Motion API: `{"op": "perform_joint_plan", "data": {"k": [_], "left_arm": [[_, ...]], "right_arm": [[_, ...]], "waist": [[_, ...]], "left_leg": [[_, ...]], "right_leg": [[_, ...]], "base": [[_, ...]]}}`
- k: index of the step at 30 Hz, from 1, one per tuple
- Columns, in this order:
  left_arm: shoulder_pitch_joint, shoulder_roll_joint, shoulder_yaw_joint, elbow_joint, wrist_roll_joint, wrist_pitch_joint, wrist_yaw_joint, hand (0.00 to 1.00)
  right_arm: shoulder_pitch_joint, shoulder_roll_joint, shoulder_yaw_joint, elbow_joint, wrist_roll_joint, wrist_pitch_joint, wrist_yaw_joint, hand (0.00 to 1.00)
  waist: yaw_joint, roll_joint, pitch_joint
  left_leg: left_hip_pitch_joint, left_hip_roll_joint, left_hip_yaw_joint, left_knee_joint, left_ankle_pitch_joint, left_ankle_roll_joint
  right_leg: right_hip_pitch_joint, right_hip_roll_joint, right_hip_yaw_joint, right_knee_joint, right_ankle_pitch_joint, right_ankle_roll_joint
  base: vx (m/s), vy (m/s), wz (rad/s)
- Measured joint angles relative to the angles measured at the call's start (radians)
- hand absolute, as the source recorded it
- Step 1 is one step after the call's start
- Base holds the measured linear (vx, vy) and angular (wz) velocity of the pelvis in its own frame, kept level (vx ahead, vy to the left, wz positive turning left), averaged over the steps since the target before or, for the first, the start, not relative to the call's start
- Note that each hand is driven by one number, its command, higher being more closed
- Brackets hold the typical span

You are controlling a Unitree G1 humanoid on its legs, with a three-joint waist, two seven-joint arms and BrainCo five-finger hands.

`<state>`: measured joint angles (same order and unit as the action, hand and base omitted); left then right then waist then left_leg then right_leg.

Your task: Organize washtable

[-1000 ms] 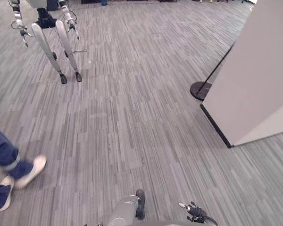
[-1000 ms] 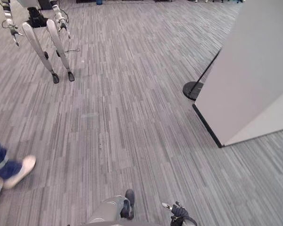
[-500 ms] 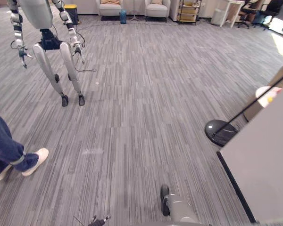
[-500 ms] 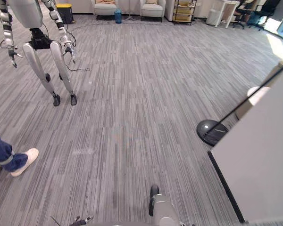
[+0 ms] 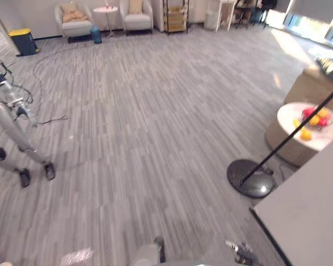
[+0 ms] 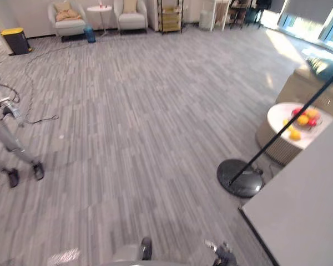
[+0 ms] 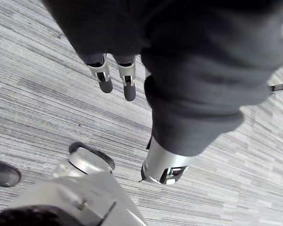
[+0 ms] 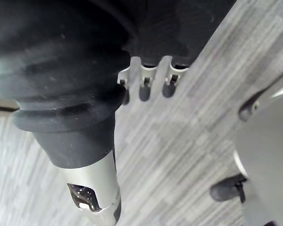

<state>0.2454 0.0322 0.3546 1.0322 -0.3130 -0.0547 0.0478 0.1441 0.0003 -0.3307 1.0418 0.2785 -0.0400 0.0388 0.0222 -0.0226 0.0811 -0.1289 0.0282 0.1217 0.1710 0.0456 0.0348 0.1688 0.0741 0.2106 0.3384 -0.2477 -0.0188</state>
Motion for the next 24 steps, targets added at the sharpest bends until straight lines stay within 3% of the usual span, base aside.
{"op": "perform_joint_plan", "data": {"k": [1,2,3,4,6,8,10,12,13,14,19,24], "left_arm": [[0.001,0.007,0.0,0.002,0.0,0.0,0.002,0.0],[-0.001,0.01,0.0,0.014,0.001,0.0,0.004,0.0],[-0.007,0.012,-0.001,0.025,0.003,0.001,0.007,0.0],[-0.01,0.015,-0.002,0.034,0.003,0.001,0.01,0.0],[-0.02,0.015,-0.01,0.048,0.004,0.002,0.02,0.0],[-0.034,0.007,0.003,0.046,0.003,0.001,0.022,0.0],[-0.033,-0.001,0.015,0.043,0.002,0.001,0.022,0.0],[-0.029,-0.008,0.055,0.036,0.003,0.001,0.021,0.0],[-0.03,-0.009,0.08,0.031,0.002,0.001,0.021,0.0],[-0.027,-0.018,0.088,0.034,0.006,0.0,0.022,0.0],[-0.022,-0.038,0.049,0.043,0.015,0.0,0.02,0.0],[-0.023,-0.003,-0.025,0.045,0.02,0.0,0.018,0.0]], "right_arm": [[-0.004,0.007,0.017,0.005,-0.012,0.0,0.003,0.0],[-0.005,0.014,0.018,0.007,-0.014,-0.002,0.006,0.0],[-0.005,0.011,0.012,0.004,-0.014,-0.011,0.008,0.0],[-0.008,0.011,0.011,0.003,-0.014,-0.015,0.01,0.0],[-0.012,0.009,0.012,0.003,-0.015,-0.022,0.01,0.0],[-0.015,0.006,0.007,0.003,-0.016,-0.024,0.011,0.0],[-0.016,0.002,-0.006,0.004,-0.016,-0.024,0.014,0.0],[-0.005,-0.003,-0.008,0.006,-0.027,-0.021,0.017,0.0],[0.002,0.004,-0.001,0.006,-0.036,-0.018,0.018,0.0],[0.002,0.003,0.002,0.008,-0.041,-0.016,0.021,0.0],[-0.004,-0.038,0.035,0.008,-0.056,-0.021,0.027,0.0],[-0.023,-0.044,0.08,0.044,-0.081,-0.019,0.027,0.0]], "waist": [[0.01,-0.015,-0.002],[0.016,-0.014,0.002],[0.006,-0.01,0.009],[-0.008,-0.01,0.011],[-0.007,-0.001,0.012],[-0.008,0.004,0.012],[-0.011,0.009,0.01],[-0.012,-0.007,0.006],[-0.009,-0.029,0.002],[-0.009,-0.019,-0.008],[-0.011,0.021,-0.023],[-0.008,0.003,-0.025]], "left_leg": [[0.041,-0.012,0.025,-0.047,-0.003,0.004],[0.075,-0.022,0.033,-0.072,-0.011,0.013],[0.126,-0.031,0.033,-0.098,-0.029,0.027],[0.148,-0.034,0.031,-0.106,-0.038,0.034],[0.199,-0.03,0.026,-0.112,-0.067,0.034],[0.232,-0.011,0.014,-0.137,-0.09,0.027],[0.239,0.012,0.001,-0.134,-0.107,0.007],[0.242,0.004,-0.017,-0.125,-0.125,-0.01],[0.249,-0.017,-0.021,-0.125,-0.129,-0.024],[0.251,-0.008,-0.024,-0.122,-0.141,-0.038],[0.267,0.034,-0.07,-0.201,-0.113,-0.082],[0.283,0.04,-0.111,-0.22,-0.11,-0.087]], "right_leg": [[-0.038,-0.004,0.016,0.104,0.002,0.005],[-0.076,-0.005,0.01,0.208,0.016,0.029],[-0.124,-0.007,-0.005,0.344,0.054,0.088],[-0.138,-0.011,-0.02,0.399,0.057,0.092],[-0.168,-0.044,-0.099,0.43,0.005,0.044],[-0.224,-0.078,-0.165,0.313,-0.025,0.037],[-0.249,-0.07,-0.155,0.165,-0.016,0.048],[-0.236,-0.089,-0.132,-0.017,0.065,0.044],[-0.23,-0.123,-0.129,-0.073,0.188,0.058],[-0.214,-0.124,-0.133,-0.091,0.17,0.079],[-0.172,-0.085,-0.19,-0.197,0.174,0.063],[-0.125,-0.079,-0.232,-0.243,0.175,0.063]], "base": [[0.44,0.102,-0.61],[0.28,0.06,-0.47],[0.2,0.039,-0.15],[0.26,0.044,0.09],[0.17,0.032,0.12],[0.12,0.018,0.14],[0.15,-0.039,0.21],[0.19,-0.105,0.33],[0.24,-0.195,0.29],[0.25,-0.205,0.24],[0.22,-0.161,0.23],[0.1,-0.043,0.24]]}}
